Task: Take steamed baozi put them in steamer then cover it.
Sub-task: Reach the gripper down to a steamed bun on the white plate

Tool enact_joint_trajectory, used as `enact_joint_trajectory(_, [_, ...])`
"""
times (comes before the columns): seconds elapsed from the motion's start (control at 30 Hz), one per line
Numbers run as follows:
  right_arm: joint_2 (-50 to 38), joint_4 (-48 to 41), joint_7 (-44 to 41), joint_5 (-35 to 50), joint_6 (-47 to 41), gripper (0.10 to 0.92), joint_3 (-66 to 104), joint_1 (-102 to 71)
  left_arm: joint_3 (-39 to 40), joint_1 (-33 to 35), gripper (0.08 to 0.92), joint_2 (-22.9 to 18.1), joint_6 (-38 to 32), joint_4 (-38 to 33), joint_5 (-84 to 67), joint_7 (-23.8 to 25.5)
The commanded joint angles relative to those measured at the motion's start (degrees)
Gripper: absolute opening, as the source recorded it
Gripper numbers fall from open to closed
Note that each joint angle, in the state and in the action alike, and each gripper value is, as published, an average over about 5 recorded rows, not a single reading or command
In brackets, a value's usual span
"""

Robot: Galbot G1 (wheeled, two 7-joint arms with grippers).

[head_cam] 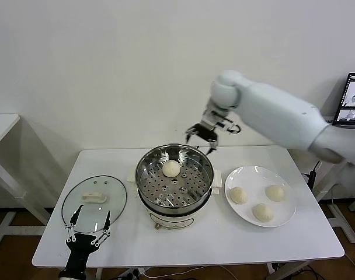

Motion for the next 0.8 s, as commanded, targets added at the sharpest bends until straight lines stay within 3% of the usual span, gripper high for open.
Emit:
enact_joint_trajectory(0.03, [-11.1, -5.2, -0.9, 15.4, -15.8, 0.823, -10.8, 1.4, -0.2, 0.3, 0.823, 0.0, -0.1, -0.5, 0.0, 0.0])
enact_joint_trajectory(0.3, [-13.3, -4.2, 4.3, 15.0, -18.9, 0.823, -13.8, -7.2, -0.4, 0.4, 0.823, 0.0, -0.2, -0.2, 0.0, -0.1])
enact_joint_trajectory(0.8, [-8.8, -7.6, 10.5, 10.2, -18.9, 0.823, -8.9, -16.7, -0.4, 0.8, 0.823, -0.5, -0.3, 0.1, 0.2, -0.2])
